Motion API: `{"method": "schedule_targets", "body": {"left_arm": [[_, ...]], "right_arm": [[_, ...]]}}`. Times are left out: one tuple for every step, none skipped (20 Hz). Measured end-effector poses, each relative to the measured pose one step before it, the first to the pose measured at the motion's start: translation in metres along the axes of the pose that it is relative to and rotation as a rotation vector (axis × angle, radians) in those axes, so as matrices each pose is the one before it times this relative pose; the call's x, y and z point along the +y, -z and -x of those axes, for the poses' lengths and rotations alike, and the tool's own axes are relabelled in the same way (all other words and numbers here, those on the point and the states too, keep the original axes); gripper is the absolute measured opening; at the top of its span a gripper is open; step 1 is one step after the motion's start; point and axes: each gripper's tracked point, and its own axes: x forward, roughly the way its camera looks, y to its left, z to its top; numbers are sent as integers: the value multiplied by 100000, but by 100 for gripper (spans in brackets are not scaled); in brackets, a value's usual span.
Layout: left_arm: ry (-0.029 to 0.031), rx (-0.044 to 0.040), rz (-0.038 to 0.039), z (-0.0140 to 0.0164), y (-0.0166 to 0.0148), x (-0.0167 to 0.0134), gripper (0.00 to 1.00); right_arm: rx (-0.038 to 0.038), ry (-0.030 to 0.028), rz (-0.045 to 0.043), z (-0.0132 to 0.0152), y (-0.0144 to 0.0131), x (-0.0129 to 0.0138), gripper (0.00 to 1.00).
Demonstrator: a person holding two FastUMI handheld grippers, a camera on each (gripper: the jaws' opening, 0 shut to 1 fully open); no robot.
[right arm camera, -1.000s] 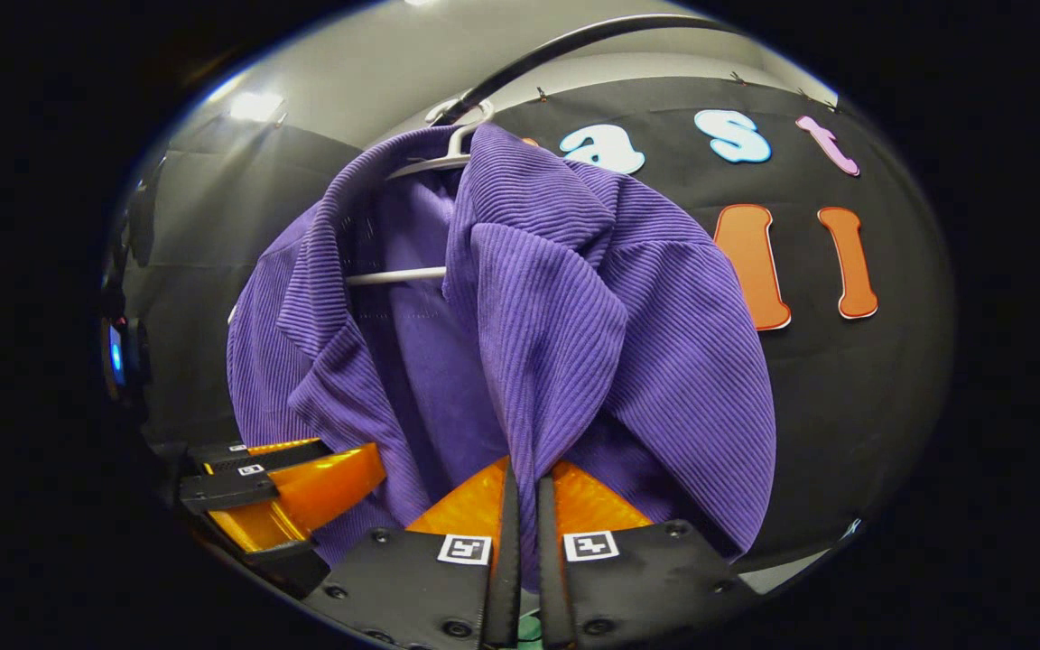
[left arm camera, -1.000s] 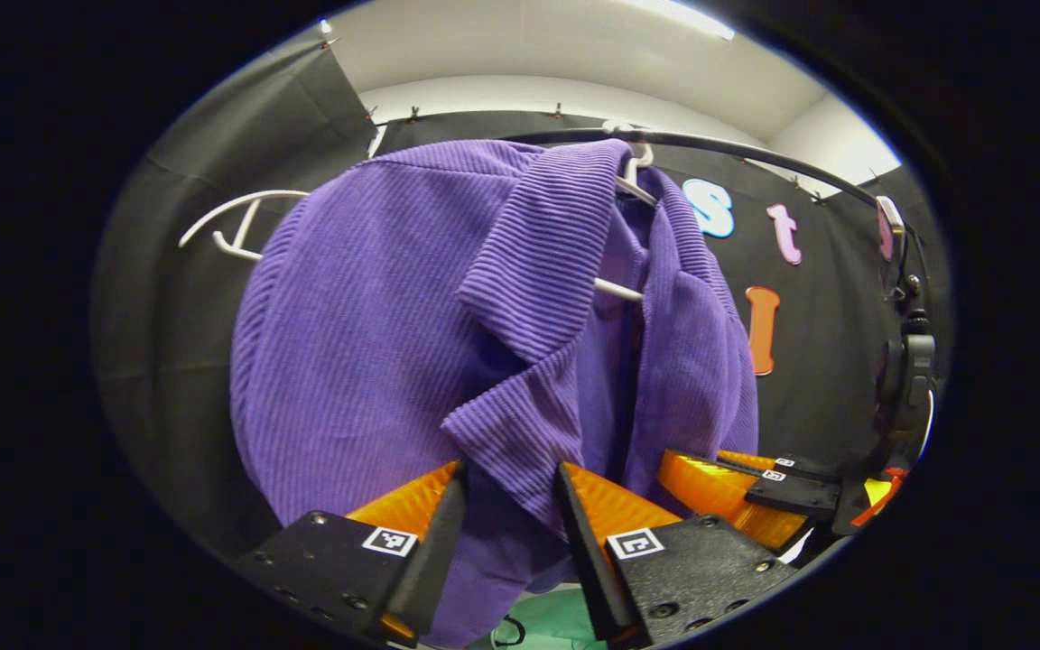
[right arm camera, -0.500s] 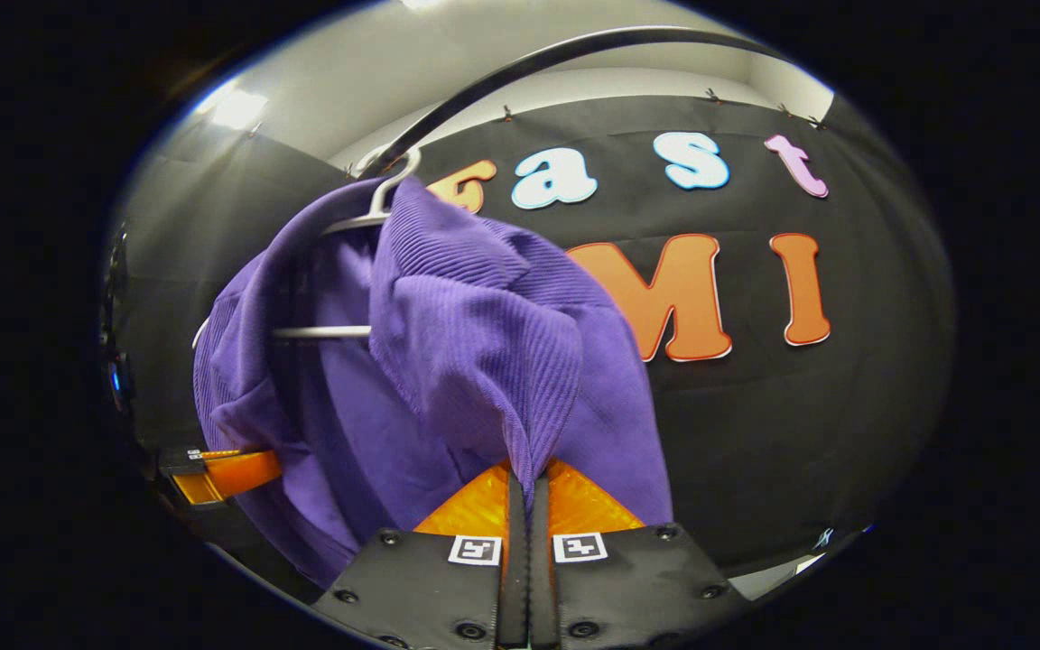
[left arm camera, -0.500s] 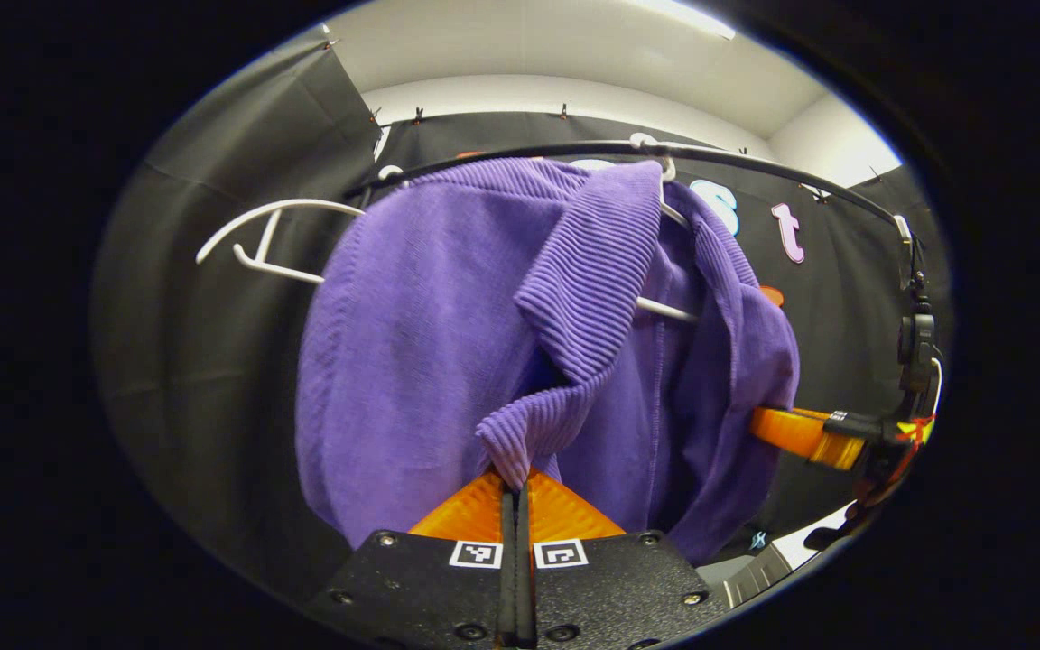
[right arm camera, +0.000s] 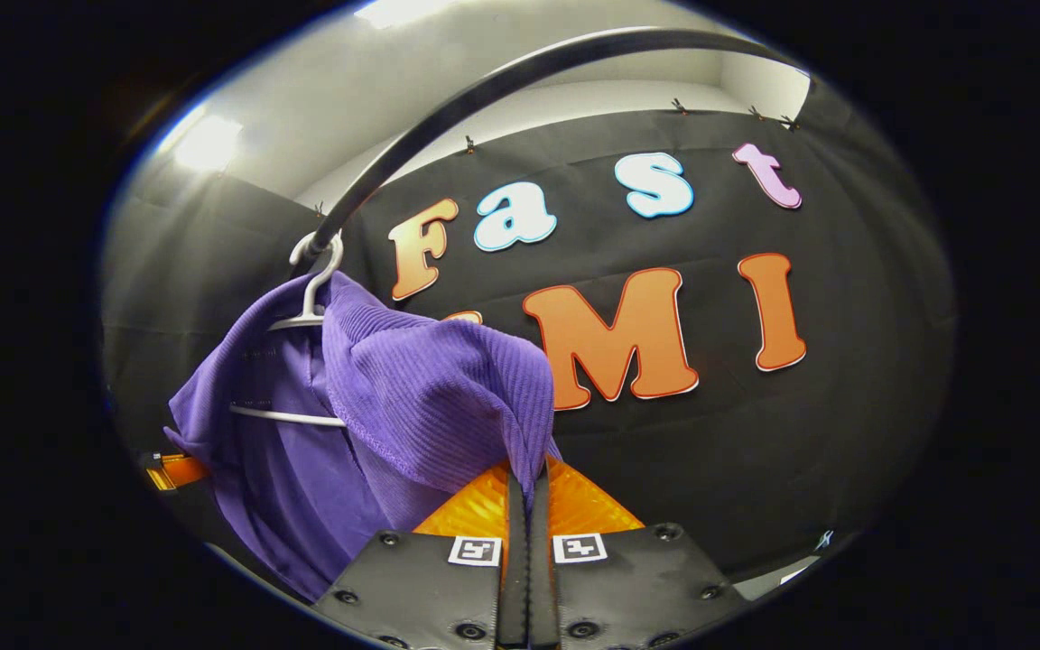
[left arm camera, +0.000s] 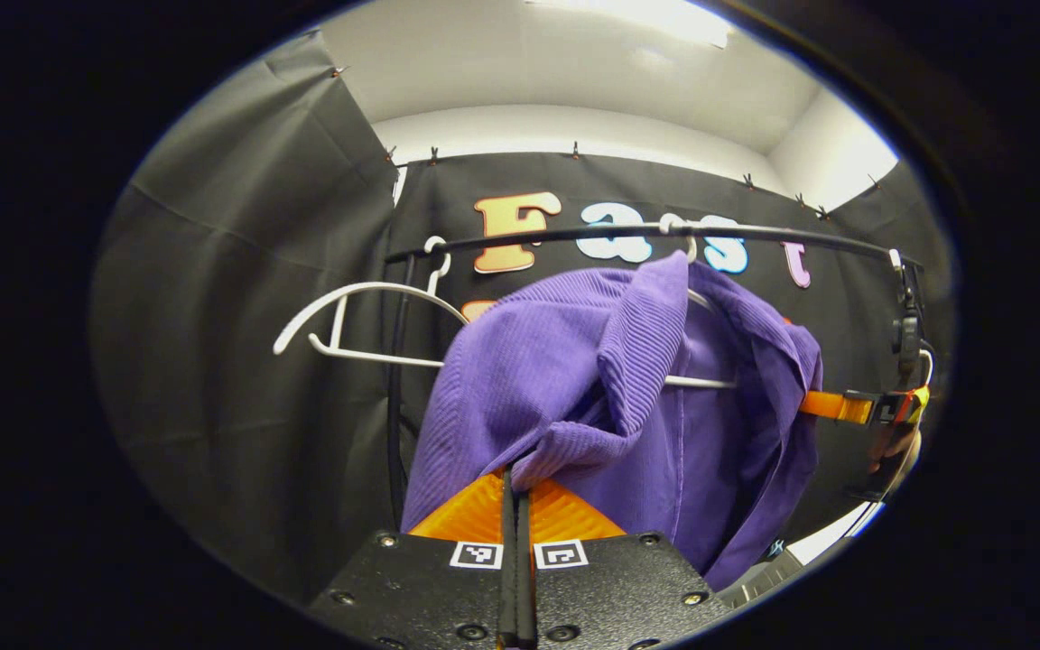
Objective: Grasp the clothes on the hanger with both hands and then place them into the laundry hamper below.
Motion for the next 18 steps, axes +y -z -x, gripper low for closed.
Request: {"method": "schedule_targets", "body": {"left_arm": [[-990, -1273, -125, 252, -804, 645, 0], [-1010, -1182, 41, 139, -926, 647, 0], [-63, -911, 513, 5, -853, 373, 0], [-188, -726, 683, -110, -803, 430, 0], [-921, -1107, 224, -43, -964, 741, 1], [-2384, -1640, -1343, 33, -1023, 877, 0], [-2543, -2303, -2626, -125, -1217, 987, 0], [-1616, -2150, -2500, -78, -1173, 689, 0], [-998, -1888, -1786, -99, -965, 407, 0], [-726, -1588, -1327, -105, -951, 501, 1], [-1957, -1655, -1641, -136, -1085, 761, 0], [-2778, -1918, -1934, -358, -975, 921, 0], [-3539, -3056, -1756, -541, -1117, 1032, 1], [-2301, -2158, -2003, -583, -1027, 642, 0], [-464, -975, -1461, -674, -535, 39, 0], [185, 85, -616, -745, -316, -49, 0], [67, 1186, -711, -611, -44, 144, 0], [-462, 1547, -1311, -709, 295, 202, 0]], "right_arm": [[811, 385, -364, -365, 41, -218, 8], [810, 675, -64, -384, 27, -425, 8], [964, 569, -292, -328, -58, -513, 8], [1415, 17, -988, -448, 95, -281, 8], [1773, -107, -1448, -355, 273, -201, 8], [1790, 183, -1645, -484, 275, -406, 8], [1560, 712, -1335, -570, 168, -487, 8], [854, 499, -496, -639, -199, -416, 8], [562, 196, -179, -405, -237, -233, 8], [747, 64, -252, -431, -178, -150, 8], [521, -85, -759, -244, -367, -75, 8], [697, -735, -1654, -317, -274, -16, 8], [813, -2254, -3455, -584, -166, 201, 8], [1555, -1500, -4578, -664, 9, 95, 8], [1033, -948, -3869, -615, -81, -82, 8], [55, 822, -1850, -772, -359, -579, 8], [-456, 743, -899, -337, -600, -543, 7], [-603, 406, -267, -275, -723, -156, 7]]}}
